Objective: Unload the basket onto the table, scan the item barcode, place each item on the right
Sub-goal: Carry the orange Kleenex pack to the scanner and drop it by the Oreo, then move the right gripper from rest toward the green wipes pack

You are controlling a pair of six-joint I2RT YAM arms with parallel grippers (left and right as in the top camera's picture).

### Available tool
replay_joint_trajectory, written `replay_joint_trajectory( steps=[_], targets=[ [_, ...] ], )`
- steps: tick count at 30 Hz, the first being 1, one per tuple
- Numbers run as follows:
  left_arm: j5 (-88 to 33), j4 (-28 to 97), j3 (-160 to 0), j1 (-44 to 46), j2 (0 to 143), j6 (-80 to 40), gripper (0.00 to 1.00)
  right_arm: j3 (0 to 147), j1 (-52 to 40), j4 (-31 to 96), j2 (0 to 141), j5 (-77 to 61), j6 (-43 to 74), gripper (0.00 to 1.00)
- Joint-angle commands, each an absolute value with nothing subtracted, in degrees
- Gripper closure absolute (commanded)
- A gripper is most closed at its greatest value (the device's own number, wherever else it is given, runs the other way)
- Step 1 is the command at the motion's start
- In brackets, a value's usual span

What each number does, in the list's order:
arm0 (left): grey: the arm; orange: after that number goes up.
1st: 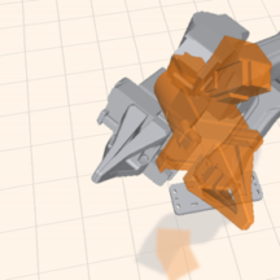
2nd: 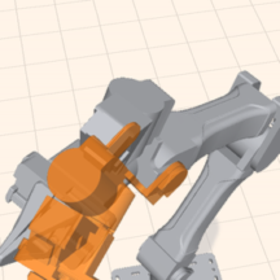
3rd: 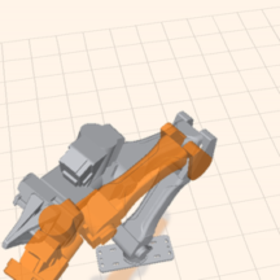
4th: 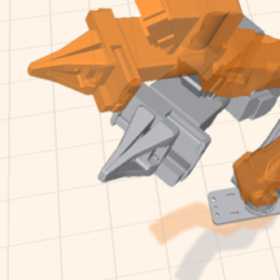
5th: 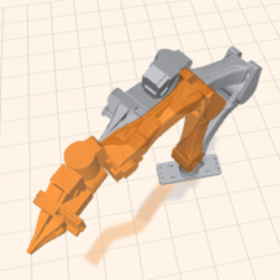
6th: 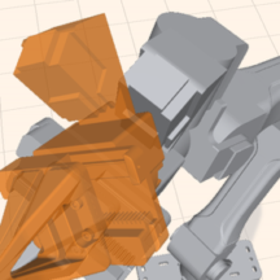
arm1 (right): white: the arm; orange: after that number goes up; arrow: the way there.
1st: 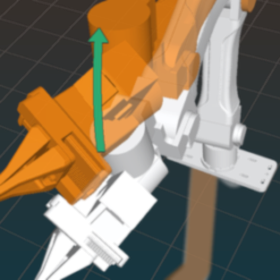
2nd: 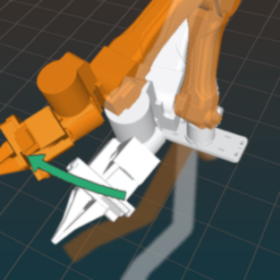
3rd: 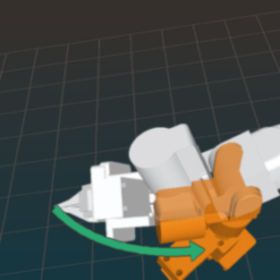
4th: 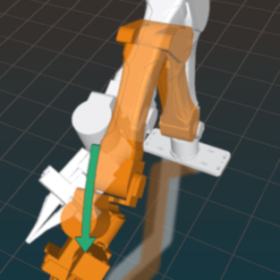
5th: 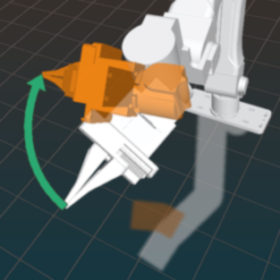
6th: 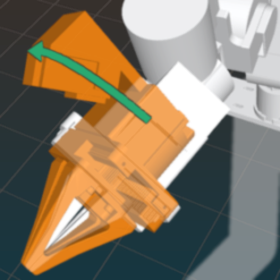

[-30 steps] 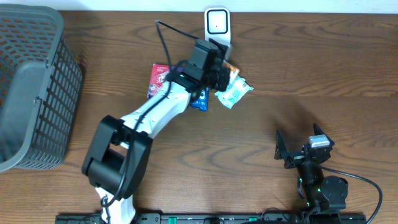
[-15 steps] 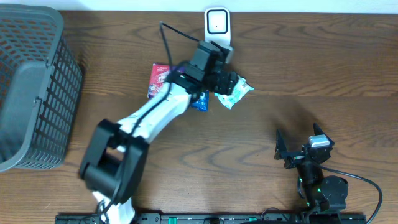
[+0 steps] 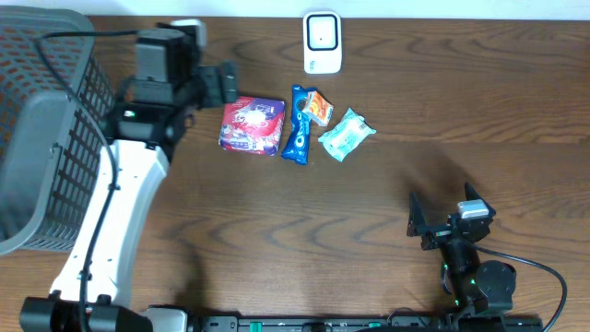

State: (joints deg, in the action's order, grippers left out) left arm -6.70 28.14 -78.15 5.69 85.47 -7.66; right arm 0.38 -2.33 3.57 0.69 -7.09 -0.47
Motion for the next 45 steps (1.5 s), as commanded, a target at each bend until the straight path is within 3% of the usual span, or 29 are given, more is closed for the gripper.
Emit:
replay_joint_trajectory(
  steps=[1,8,30,36,45],
  targets=[
    [-4.8,29.8,-78.0,1.9,86.1,-7.5,0.02,0.4,-3.1,3.7,0.4,-7.6,-0.7,0.01],
    [-4.9,32.6,-78.0,-3.2,86.2,-7.5,0.02,0.4,-3.1,3.7,0.4,-7.6,-0.7,0.01],
    [-4.9,33.4,-78.0,-3.4,86.2,-7.5,0.02,0.4,-3.1,3.7,0.4,-7.6,-0.7,0.01],
    [-4.9,33.4,-78.0,-3.4,86.2,-7.5,0.02,0.4,-3.1,-6.6,0.4,-11.0,-0.8,0.01],
    [-4.9,33.4,-78.0,-3.4,86.2,-7.5,0.02,0.4,-3.1,-32.8,0.5,-11.2,-1.1,0.01]
  ],
)
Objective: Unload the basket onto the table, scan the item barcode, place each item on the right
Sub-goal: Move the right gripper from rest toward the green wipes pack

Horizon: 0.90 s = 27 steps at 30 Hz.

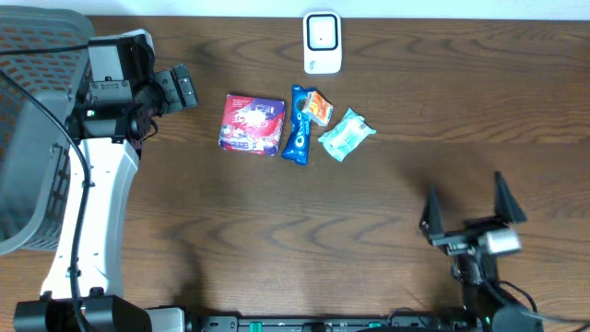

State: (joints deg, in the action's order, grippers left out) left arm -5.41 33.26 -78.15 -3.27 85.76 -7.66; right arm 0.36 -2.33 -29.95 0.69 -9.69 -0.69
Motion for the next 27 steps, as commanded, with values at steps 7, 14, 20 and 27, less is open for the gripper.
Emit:
replay_joint_trajectory(
  steps=[7,14,20,27],
  targets=[
    [-4.9,33.4,-78.0,-3.4,86.2,-7.5,0.02,4.7,-3.0,-34.5,6.2,-18.0,-7.4,0.01],
    [-4.9,33.4,-78.0,-3.4,86.2,-7.5,0.02,23.2,-3.0,-14.9,25.9,-20.0,-13.0,0.01],
    [-4.9,33.4,-78.0,-3.4,86.2,-7.5,0.02,45.6,-3.1,7.2,48.2,-23.1,-12.9,0.01],
    [-4.9,33.4,-78.0,-3.4,86.2,-7.5,0.02,54.1,-3.1,12.2,65.0,-53.1,-5.3,0.01]
  ],
)
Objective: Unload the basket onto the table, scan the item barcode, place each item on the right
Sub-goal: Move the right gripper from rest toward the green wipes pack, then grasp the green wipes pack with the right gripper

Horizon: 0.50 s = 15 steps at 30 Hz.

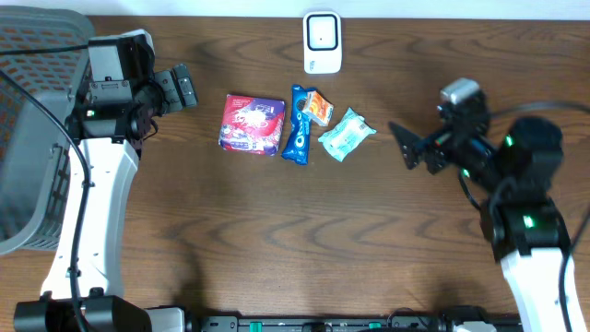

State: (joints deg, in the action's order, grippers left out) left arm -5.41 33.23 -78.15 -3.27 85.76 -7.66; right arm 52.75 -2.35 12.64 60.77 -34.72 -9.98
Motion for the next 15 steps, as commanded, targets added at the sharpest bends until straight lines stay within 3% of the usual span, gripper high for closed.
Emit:
replay_joint_trajectory(
  steps=[1,4,8,15],
  targets=[
    [-4.9,33.4,-78.0,-3.4,86.2,-7.5,0.02,54.1,-3.1,9.6,66.8,-56.7,-4.7,0.01],
    [-4.9,33.4,-78.0,-3.4,86.2,-7.5,0.02,54.1,-3.2,-0.3,71.6,-58.9,4.5,0.01],
    [-4.9,33.4,-78.0,-3.4,86.2,-7.5,0.02,54.1,-4.4,-4.6,75.7,-44.0,29.2,0.01],
    [-4.9,33.4,-78.0,-3.4,86.2,-7.5,0.02,57.1,-11.1,9.2,79.8,-20.2,36.3,0.01]
  ],
)
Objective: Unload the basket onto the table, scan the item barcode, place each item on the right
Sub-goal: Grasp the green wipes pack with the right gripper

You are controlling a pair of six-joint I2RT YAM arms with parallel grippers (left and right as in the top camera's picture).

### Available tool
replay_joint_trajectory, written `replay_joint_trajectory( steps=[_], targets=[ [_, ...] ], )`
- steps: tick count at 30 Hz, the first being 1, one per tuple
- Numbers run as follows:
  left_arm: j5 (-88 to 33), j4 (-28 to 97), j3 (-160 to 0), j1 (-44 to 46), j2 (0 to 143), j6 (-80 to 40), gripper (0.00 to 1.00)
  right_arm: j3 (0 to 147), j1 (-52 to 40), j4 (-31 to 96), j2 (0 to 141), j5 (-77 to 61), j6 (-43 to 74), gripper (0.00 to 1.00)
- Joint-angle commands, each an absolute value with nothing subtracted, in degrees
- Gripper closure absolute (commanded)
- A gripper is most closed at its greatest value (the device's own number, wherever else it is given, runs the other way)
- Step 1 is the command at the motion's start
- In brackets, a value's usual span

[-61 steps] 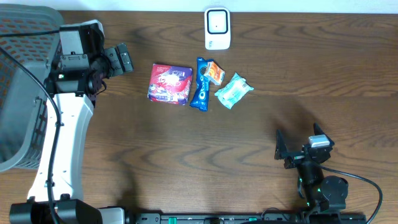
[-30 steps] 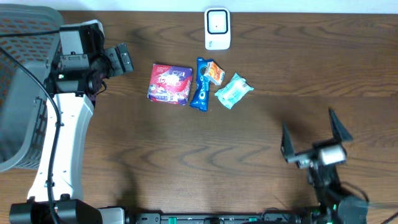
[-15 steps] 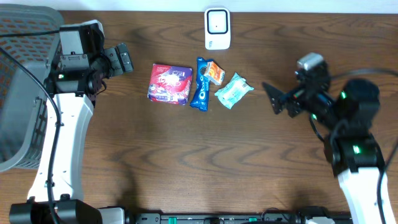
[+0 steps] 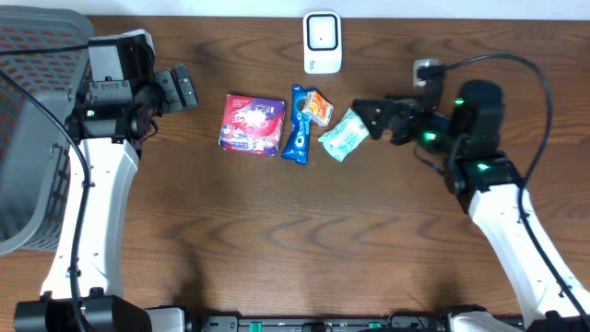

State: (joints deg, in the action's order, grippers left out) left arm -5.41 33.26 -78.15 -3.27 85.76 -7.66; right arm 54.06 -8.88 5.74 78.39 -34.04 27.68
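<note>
Four packets lie in a row at the table's back middle: a red-and-purple packet (image 4: 252, 124), a blue cookie packet (image 4: 298, 124), a small orange packet (image 4: 317, 107) and a mint-green packet (image 4: 343, 136). Behind them lies the white barcode scanner (image 4: 323, 41). My right gripper (image 4: 365, 120) is open just right of the mint-green packet, its fingertips at the packet's right end, with nothing held. My left gripper (image 4: 182, 88) hangs open a little left of the red-and-purple packet and holds nothing.
A grey wire basket (image 4: 37, 138) fills the far left edge, beside the left arm. Bare brown table (image 4: 304, 240) runs across the front half. Black cables loop over the right arm.
My right gripper has moved left from the table's right side to the right end of the mint-green packet. The left arm and the packets have not moved.
At first my left gripper was at the red-and-purple packet's left edge and the right arm was folded low at the front right. The left gripper then stood further left, empty. The right arm rose, was at mid-right, and now is at the mint-green packet.
</note>
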Motion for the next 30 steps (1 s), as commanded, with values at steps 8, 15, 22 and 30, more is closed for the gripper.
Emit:
replay_joint_trajectory(
  steps=[8,15,22,30],
  targets=[
    [-4.9,33.4,-78.0,-3.4,86.2,-7.5,0.02,66.0,-12.4,23.4,90.0,-15.3,40.1,0.01],
    [-4.9,33.4,-78.0,-3.4,86.2,-7.5,0.02,66.3,-12.5,21.5,99.5,-15.4,48.3,0.01],
    [-4.9,33.4,-78.0,-3.4,86.2,-7.5,0.02,66.3,-13.4,18.0,107.3,-19.7,49.3,0.09],
    [-4.9,33.4,-78.0,-3.4,86.2,-7.5,0.02,66.2,-13.6,16.5,110.2,-21.1,49.3,0.32]
  ],
)
